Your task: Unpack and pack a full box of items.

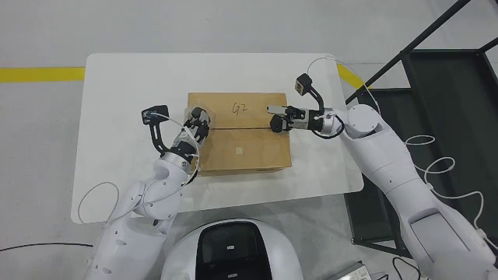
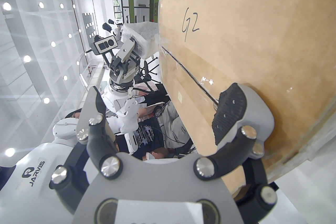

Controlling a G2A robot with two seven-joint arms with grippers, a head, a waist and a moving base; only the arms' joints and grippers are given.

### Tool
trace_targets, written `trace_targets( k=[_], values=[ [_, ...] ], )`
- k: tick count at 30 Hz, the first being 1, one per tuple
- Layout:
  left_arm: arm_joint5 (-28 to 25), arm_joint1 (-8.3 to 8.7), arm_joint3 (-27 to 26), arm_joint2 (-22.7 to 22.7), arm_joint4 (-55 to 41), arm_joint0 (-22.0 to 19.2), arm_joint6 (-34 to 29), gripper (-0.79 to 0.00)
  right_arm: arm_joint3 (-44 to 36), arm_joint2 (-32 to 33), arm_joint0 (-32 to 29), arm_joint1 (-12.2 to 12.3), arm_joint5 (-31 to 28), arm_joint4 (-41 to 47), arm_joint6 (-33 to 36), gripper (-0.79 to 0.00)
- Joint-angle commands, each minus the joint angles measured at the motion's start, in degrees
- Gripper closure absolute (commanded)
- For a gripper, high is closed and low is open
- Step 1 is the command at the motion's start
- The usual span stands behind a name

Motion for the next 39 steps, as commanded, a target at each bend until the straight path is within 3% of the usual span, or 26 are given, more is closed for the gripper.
trace_targets(
  k=[1,9,15,28,39],
  values=[
    [0.3,0.18,-0.2,0.1,3.5,-0.1,-0.9,0.0,0.0,0.0,0.0,0.0,0.0,0.0,0.0,-0.785],
    [1.0,0.48,-2.9,0.9,13.4,-0.3,-2.6,0.0,0.0,0.0,0.0,0.0,0.0,0.0,0.0,-0.785],
    [0.1,0.68,-3.1,3.1,21.1,-1.1,-7.9,0.0,0.0,0.0,0.0,0.0,0.0,0.0,0.0,-0.785],
    [3.5,-1.4,4.4,10.9,25.8,-9.4,-14.3,0.0,0.0,0.0,0.0,0.0,0.0,0.0,0.0,-0.785],
    [6.1,-2.63,7.4,13.3,28.4,-11.1,-15.0,0.0,-0.7,0.4,-0.5,0.0,-0.2,0.7,-0.7,-0.785]
  ],
)
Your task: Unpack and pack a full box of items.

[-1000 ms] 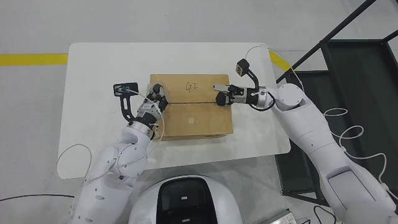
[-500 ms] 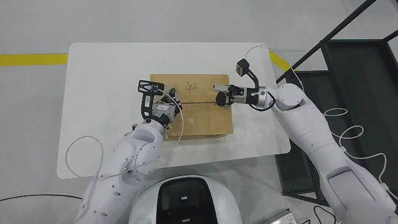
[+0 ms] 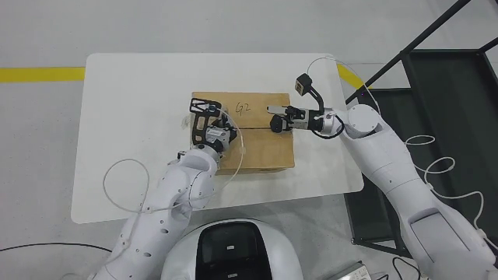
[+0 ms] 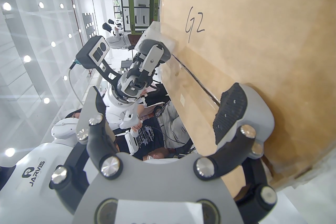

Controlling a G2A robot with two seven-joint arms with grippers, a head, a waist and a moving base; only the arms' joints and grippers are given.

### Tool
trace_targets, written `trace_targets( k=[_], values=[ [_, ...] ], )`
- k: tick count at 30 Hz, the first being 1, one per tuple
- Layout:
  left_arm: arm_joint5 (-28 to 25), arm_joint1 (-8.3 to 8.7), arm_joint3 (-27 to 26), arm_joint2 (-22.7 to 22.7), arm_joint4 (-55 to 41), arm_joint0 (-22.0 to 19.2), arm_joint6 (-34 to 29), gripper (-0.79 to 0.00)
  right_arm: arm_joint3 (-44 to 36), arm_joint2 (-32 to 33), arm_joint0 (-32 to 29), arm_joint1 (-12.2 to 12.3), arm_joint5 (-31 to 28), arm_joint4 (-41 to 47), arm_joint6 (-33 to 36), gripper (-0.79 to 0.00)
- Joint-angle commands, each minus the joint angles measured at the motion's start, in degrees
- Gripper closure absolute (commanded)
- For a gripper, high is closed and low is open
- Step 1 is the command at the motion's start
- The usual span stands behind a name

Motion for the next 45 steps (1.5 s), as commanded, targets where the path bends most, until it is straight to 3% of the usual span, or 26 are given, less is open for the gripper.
trace_targets(
  k=[1,7,15,16,17,18,31,45],
  values=[
    [0.1,-0.12,0.1,0.0,0.2,0.1,0.2,0.0,-1.1,1.2,-1.0,0.2,-0.8,1.6,-0.6,-0.785],
    [-0.3,-0.39,0.3,-0.3,0.4,0.7,0.6,0.0,-5.4,9.2,-6.5,2.3,-4.2,5.0,2.2,-0.785],
    [-1.0,-0.72,0.9,-0.6,1.1,1.0,0.4,-0.012,-11.5,17.8,-14.9,4.3,-4.3,7.0,1.3,-0.785],
    [-1.1,-0.78,1.0,-0.5,1.4,0.9,0.3,-0.163,-11.8,18.3,-15.5,4.4,-4.2,7.2,1.3,-0.785],
    [-1.1,-0.85,1.1,-0.4,1.6,0.8,0.1,-0.394,-12.1,18.6,-15.9,4.5,-4.1,7.2,1.2,-0.785],
    [-1.1,-0.9,1.2,-0.3,1.9,0.8,0.0,-0.785,-12.5,18.9,-16.2,4.5,-4.1,7.2,1.2,-0.785],
    [-5.4,-1.74,-1.6,-0.9,-3.8,1.6,3.3,-0.785,-15.4,21.3,-18.8,4.8,-4.1,7.1,0.5,-0.785],
    [-9.1,-4.84,7.5,4.9,-11.5,-5.5,6.8,-0.785,-17.9,26.8,-24.4,5.4,-6.0,8.4,-1.9,-0.785]
  ],
)
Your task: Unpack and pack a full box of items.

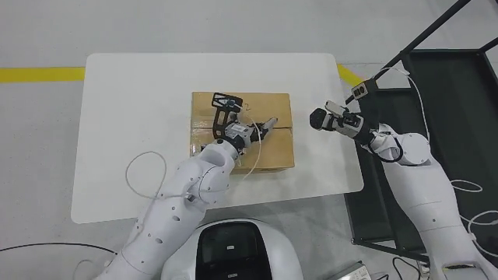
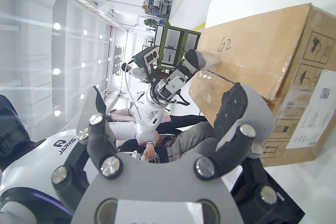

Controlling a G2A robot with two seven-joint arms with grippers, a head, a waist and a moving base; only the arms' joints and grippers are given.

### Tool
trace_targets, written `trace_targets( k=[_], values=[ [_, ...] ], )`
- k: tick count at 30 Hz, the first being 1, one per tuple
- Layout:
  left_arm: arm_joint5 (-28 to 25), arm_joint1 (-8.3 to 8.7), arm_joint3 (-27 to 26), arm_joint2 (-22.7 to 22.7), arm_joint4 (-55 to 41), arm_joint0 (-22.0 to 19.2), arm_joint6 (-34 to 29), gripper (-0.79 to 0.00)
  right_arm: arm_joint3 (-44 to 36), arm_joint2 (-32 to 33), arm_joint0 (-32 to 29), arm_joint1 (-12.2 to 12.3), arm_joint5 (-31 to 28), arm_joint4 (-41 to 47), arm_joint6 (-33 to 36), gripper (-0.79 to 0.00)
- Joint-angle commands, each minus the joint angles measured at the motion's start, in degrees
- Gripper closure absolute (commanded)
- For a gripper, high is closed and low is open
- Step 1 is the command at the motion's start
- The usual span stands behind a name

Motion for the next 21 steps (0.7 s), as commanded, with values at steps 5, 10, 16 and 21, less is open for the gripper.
trace_targets(
  k=[5,10,16,21],
  values=[
    [-2.4,-1.21,2.8,3.5,-0.4,-2.3,-1.1,-0.785,-1.7,0.9,-1.7,0.1,0.4,-0.7,-0.9,-0.785],
    [-4.7,-1.82,3.6,4.5,-1.8,-3.1,-2.1,-0.785,-3.0,0.5,-1.6,0.0,1.4,-1.9,-1.6,-0.785],
    [-12.0,-1.05,1.1,1.9,-4.9,-1.0,-4.0,-0.785,-3.4,-0.3,-0.3,-0.1,2.9,-3.5,-1.8,-0.785],
    [-16.0,0.53,-3.4,-2.6,-4.5,3.4,-4.6,-0.785,-4.6,-2.4,0.6,-0.5,4.1,-5.3,-2.5,-0.785]
  ],
)
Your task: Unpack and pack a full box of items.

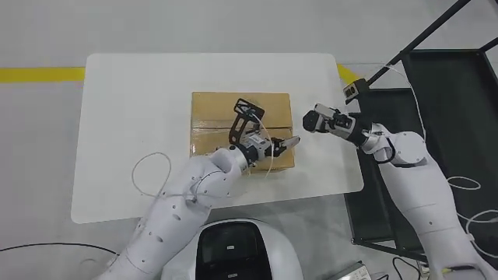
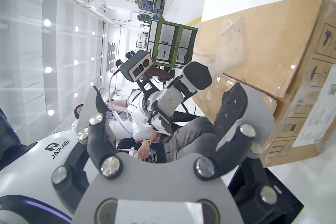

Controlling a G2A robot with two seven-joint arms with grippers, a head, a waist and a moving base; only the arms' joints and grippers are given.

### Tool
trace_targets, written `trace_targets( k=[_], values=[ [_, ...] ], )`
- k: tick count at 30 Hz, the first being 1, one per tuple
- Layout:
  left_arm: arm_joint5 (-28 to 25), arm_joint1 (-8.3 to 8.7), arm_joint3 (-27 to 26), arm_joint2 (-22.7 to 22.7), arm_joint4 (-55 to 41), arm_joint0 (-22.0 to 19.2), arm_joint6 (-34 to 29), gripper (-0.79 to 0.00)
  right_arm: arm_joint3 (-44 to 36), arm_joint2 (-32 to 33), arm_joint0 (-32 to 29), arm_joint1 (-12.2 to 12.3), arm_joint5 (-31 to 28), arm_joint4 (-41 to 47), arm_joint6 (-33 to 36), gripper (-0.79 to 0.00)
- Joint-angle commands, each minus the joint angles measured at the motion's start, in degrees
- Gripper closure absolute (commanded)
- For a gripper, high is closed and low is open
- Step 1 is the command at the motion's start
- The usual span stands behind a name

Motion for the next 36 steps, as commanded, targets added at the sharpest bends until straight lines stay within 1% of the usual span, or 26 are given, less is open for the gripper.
trace_targets(
  k=[1,6,10,13,17,21,24,27,28,31,36],
  values=[
    [-1.1,0.72,-2.3,-2.3,0.6,2.6,1.0,-0.785,-0.3,-0.8,0.6,-0.1,0.6,-0.8,-0.1,-0.785],
    [-3.1,2.49,-8.6,-8.8,1.7,10.0,4.1,-0.785,-0.2,-3.2,2.8,-0.5,2.2,-2.4,-0.4,-0.785],
    [-4.8,3.58,-12.7,-13.8,1.2,15.5,6.8,-0.785,-0.1,-5.3,4.8,-0.8,3.3,-3.8,-0.5,-0.785],
    [-4.9,4.23,-15.6,-18.0,1.3,19.9,11.3,-0.785,-0.2,-7.3,6.6,-1.1,4.4,-5.7,-0.4,-0.785],
    [-3.2,4.66,-17.7,-21.8,1.5,24.3,16.6,-0.785,0.0,-9.0,8.2,-1.5,4.7,-7.0,-1.2,-0.785],
    [0.0,4.71,-18.0,-24.6,0.3,26.4,21.1,-0.785,-0.4,-9.4,8.5,-1.6,4.4,-7.8,-1.5,-0.785],
    [3.9,4.49,-17.5,-25.6,-0.1,27.3,25.3,-0.785,-1.2,-9.4,8.2,-1.6,4.7,-8.4,-1.8,-0.785],
    [8.9,4.16,-17.0,-26.2,0.1,28.1,30.1,-0.785,-2.5,-9.7,7.9,-1.6,5.2,-8.8,-1.2,-0.785],
    [9.7,4.08,-16.9,-26.4,-0.1,28.3,31.1,-0.785,-2.8,-10.0,8.0,-1.6,5.4,-8.7,-0.8,-0.785],
    [10.1,4.08,-15.9,-27.8,-0.8,29.0,32.7,-0.785,-3.2,-11.1,8.7,-1.8,6.2,-9.5,0.1,-0.785],
    [6.5,4.69,-13.4,-31.6,0.6,29.9,31.1,-0.785,-3.7,-13.3,10.2,-2.1,6.5,-10.1,1.3,-0.785]
  ],
)
